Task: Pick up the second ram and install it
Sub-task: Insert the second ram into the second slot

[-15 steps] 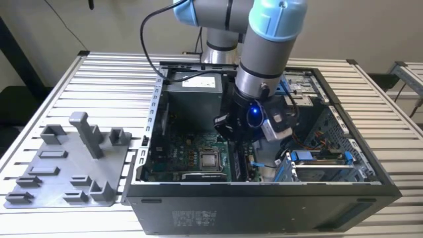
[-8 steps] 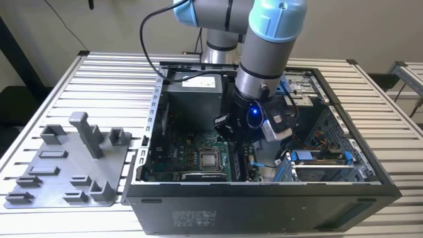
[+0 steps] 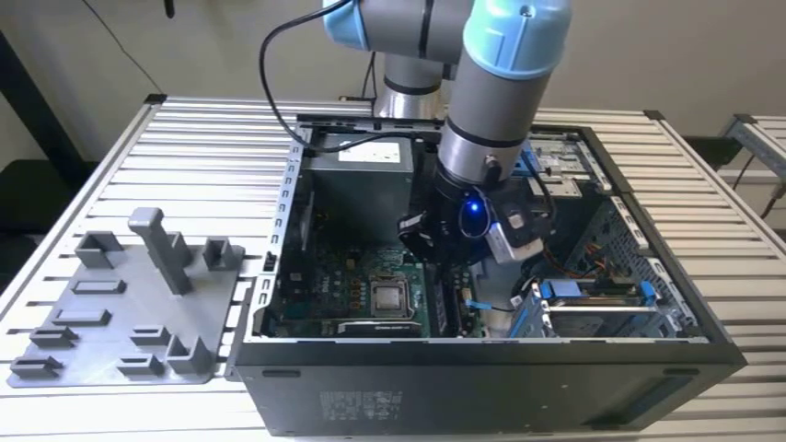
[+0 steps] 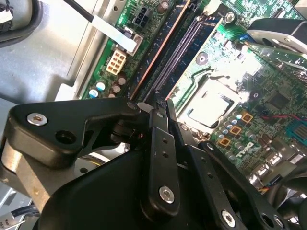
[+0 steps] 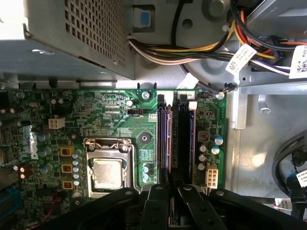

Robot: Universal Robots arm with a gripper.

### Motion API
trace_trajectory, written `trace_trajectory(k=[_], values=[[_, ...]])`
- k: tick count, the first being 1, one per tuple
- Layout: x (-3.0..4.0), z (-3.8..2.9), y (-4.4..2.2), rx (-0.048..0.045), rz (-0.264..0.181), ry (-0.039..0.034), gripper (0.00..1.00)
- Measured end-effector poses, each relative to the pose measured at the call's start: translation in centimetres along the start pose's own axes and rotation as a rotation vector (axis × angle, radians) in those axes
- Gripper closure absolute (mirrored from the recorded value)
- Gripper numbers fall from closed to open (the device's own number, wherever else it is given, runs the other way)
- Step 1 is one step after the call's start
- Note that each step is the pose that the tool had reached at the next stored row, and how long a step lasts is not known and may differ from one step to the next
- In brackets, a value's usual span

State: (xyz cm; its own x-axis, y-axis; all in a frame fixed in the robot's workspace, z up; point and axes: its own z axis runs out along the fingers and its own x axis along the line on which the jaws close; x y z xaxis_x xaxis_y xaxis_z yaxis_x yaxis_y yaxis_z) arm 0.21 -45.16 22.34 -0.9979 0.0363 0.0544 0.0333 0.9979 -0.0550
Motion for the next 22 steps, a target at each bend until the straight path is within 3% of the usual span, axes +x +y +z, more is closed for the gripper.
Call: trace_trajectory(k=[17, 22], values=[[-0.08, 0.06, 0.0, 0.0003, -0.004, 0.0, 0.86], [-0.1, 0.47, 0.03, -0.0012, -0.004, -0.0001, 0.86]])
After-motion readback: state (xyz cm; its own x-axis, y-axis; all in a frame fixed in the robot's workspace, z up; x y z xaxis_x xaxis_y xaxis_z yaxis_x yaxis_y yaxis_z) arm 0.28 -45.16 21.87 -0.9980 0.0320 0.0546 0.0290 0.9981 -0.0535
